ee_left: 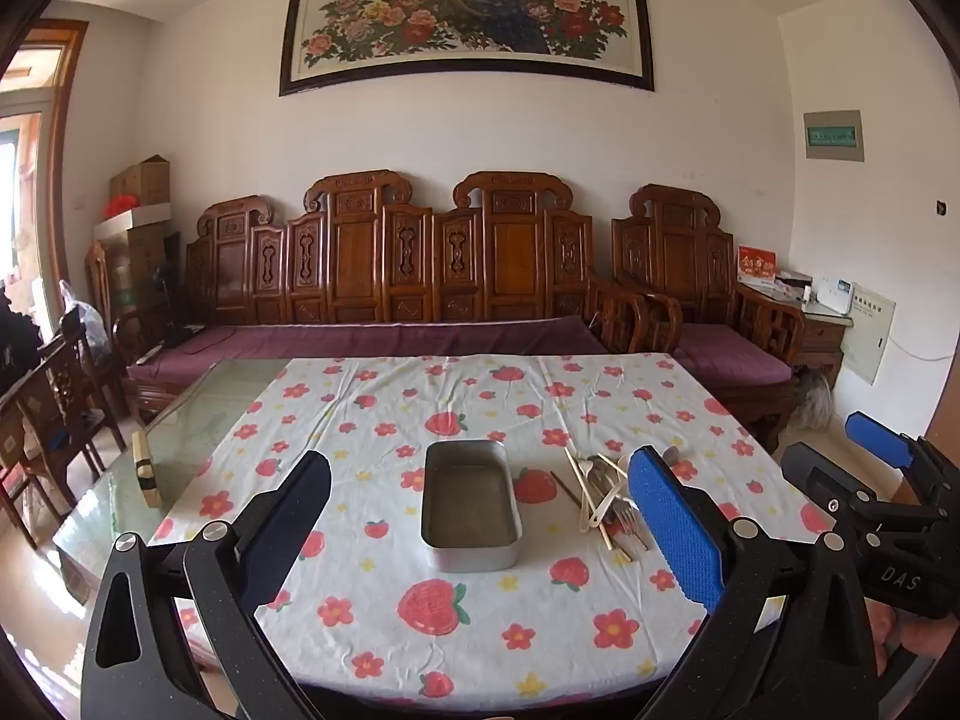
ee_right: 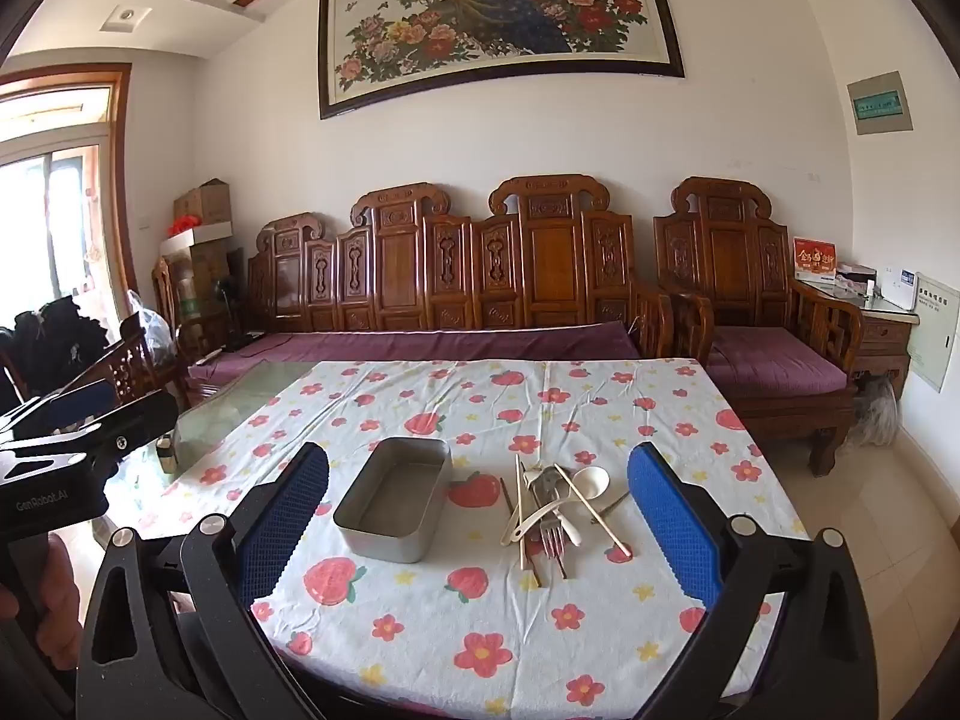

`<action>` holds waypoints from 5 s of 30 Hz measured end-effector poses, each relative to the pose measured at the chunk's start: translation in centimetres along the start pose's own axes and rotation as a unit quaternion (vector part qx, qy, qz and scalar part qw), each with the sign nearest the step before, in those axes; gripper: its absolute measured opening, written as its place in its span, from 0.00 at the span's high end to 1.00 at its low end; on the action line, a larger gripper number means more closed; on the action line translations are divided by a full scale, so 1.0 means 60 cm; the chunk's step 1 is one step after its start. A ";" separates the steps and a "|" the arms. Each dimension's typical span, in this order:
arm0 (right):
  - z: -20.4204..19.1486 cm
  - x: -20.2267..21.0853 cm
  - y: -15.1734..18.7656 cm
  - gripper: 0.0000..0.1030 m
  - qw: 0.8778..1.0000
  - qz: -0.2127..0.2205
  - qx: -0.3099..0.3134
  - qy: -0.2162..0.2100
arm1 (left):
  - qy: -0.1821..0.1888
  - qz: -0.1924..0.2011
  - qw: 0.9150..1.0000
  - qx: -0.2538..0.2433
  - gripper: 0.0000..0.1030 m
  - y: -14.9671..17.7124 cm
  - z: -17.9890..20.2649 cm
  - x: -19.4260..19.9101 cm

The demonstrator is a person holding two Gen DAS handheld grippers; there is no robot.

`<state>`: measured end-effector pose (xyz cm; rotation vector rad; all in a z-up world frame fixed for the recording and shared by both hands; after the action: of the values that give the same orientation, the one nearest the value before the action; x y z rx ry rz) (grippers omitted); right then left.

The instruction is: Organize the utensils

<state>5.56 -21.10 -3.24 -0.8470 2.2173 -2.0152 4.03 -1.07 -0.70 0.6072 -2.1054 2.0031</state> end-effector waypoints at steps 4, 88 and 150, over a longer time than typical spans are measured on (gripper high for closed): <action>0.000 -0.001 0.000 0.03 1.000 0.000 0.000 -0.001 | 0.000 -0.001 1.000 0.000 0.07 -0.003 0.005 -0.004; 0.322 -0.463 0.231 0.61 0.955 -0.294 0.007 -0.037 | 0.131 -0.147 0.974 -0.115 0.07 0.160 0.157 -0.312; 0.421 -0.448 0.291 0.83 0.949 -0.311 -0.046 -0.036 | 0.143 -0.289 0.909 -0.263 0.92 0.204 0.456 -0.596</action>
<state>31.38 -33.05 -32.49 -1.7846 2.2012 -2.0420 35.52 -21.70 -28.25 0.6761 -1.8674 1.0734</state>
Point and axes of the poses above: each gripper's, at about its wrist camera, not at the fingertips, and x roughly against the way its jaws point, z to its right, y to its underside, the point moved 4 cm from there along -x, roughly the way its jaws point, and after that the axes turned 10 degrees about -y, right-handed, at the moved point
